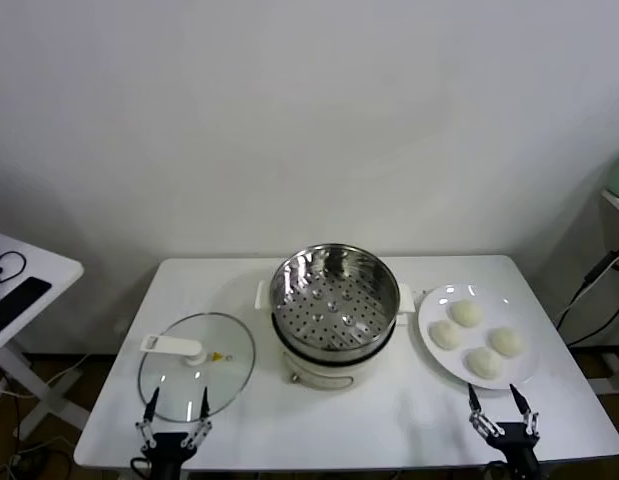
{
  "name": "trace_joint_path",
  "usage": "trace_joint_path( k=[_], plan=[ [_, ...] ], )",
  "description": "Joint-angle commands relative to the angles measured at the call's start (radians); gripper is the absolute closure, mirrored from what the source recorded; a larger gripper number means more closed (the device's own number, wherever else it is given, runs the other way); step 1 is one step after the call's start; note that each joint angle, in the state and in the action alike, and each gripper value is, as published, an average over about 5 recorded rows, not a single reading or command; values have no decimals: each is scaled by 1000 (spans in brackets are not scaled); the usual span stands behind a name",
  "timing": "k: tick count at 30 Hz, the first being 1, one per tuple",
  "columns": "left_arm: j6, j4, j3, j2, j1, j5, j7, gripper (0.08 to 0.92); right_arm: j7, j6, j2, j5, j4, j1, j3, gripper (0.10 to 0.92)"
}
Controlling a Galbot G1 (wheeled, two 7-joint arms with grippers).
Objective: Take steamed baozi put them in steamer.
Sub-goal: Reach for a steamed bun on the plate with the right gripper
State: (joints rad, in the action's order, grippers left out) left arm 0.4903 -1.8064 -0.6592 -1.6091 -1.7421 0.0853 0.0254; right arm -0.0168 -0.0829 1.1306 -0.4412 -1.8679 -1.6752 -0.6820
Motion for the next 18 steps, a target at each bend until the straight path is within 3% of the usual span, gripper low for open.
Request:
trace_joint_path(
  k=[1,10,18],
  plan=[
    [2,1,2,4,1,3,2,177,-22,357,-111,-28,-64,219,-44,203],
    [13,11,21,14,11,22,7,177,0,628,-271,-66,60,521,58,203],
    [18,17,33,25,23,26,16,177,357,653,-500,158,202,760,277,203]
  ],
)
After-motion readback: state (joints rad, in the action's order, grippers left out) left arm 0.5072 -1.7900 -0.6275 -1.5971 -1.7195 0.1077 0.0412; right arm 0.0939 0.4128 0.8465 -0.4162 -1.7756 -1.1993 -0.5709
